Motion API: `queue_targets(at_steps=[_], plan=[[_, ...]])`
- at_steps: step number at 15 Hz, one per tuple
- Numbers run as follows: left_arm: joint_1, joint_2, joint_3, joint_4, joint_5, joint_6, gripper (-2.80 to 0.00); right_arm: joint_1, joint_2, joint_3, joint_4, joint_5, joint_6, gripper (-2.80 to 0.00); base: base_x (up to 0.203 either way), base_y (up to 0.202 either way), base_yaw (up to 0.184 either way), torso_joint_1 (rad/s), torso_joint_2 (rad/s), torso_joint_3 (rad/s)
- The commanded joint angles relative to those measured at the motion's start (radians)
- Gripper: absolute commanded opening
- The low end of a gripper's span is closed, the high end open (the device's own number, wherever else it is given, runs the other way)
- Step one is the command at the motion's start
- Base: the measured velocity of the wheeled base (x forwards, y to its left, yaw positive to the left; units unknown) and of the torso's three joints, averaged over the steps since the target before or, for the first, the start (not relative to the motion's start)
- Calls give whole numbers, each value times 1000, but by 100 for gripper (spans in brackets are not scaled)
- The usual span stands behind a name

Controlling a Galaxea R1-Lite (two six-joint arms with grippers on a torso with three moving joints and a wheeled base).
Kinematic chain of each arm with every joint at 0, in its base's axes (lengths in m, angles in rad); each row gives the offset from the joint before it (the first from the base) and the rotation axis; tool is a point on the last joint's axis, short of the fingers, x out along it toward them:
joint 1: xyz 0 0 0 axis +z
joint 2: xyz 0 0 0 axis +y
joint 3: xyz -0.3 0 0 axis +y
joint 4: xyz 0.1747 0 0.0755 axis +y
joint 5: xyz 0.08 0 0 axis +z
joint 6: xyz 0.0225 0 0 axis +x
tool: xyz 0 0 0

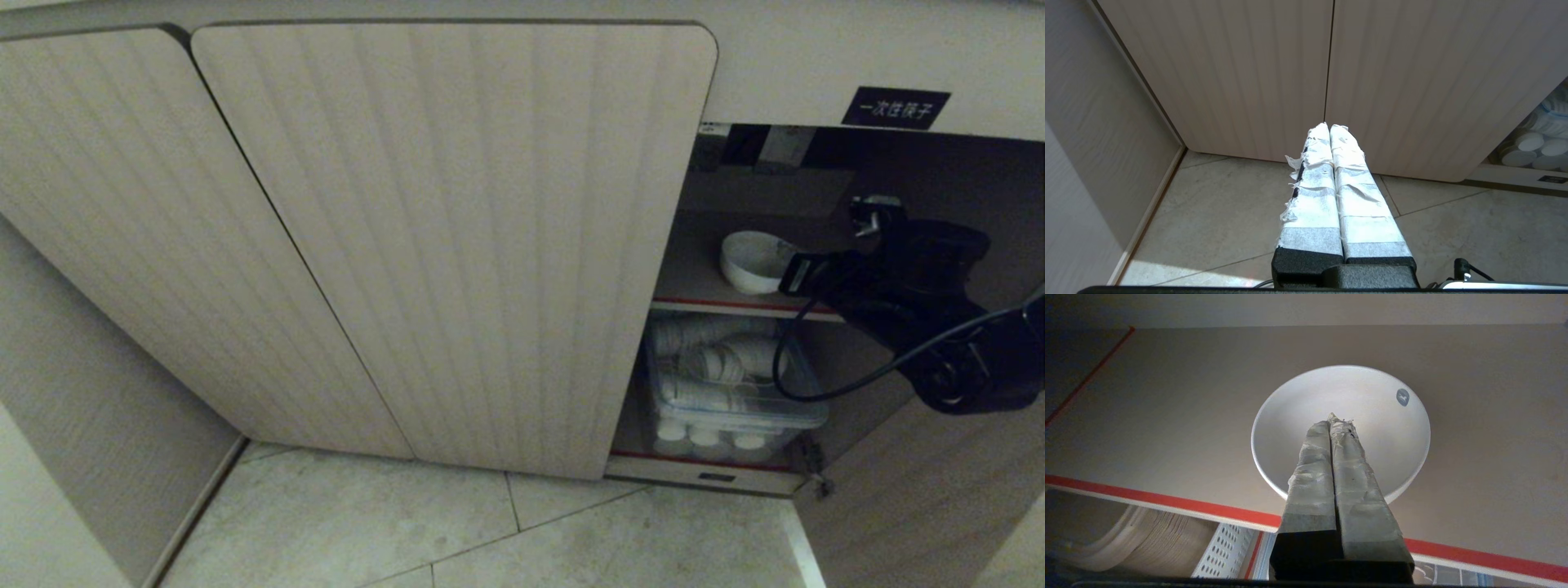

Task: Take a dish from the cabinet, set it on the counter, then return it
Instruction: Take the bowl from the cabinet

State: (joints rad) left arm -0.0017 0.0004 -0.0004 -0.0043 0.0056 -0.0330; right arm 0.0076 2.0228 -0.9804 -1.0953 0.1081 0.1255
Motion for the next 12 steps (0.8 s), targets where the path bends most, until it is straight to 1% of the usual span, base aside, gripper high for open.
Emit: queue_targets(at_steps=[1, 4, 5, 12], plan=[[0, 0, 0, 0, 0, -1, -280, 0, 5, -9, -3, 1, 0, -280, 0, 0, 0, 0, 0, 0], [0, 0, -1, 0, 0, -1, -280, 2, 8, -9, -3, 1, 0, -280, 0, 0, 0, 0, 0, 0], [0, 0, 0, 0, 0, -1, -280, 2, 9, -9, -3, 1, 0, 0, 0, 0, 0, 0, 0, 0], [0, 0, 0, 0, 0, -1, -280, 2, 8, -9, -6, -3, -2, 0, 0, 0, 0, 0, 0, 0]])
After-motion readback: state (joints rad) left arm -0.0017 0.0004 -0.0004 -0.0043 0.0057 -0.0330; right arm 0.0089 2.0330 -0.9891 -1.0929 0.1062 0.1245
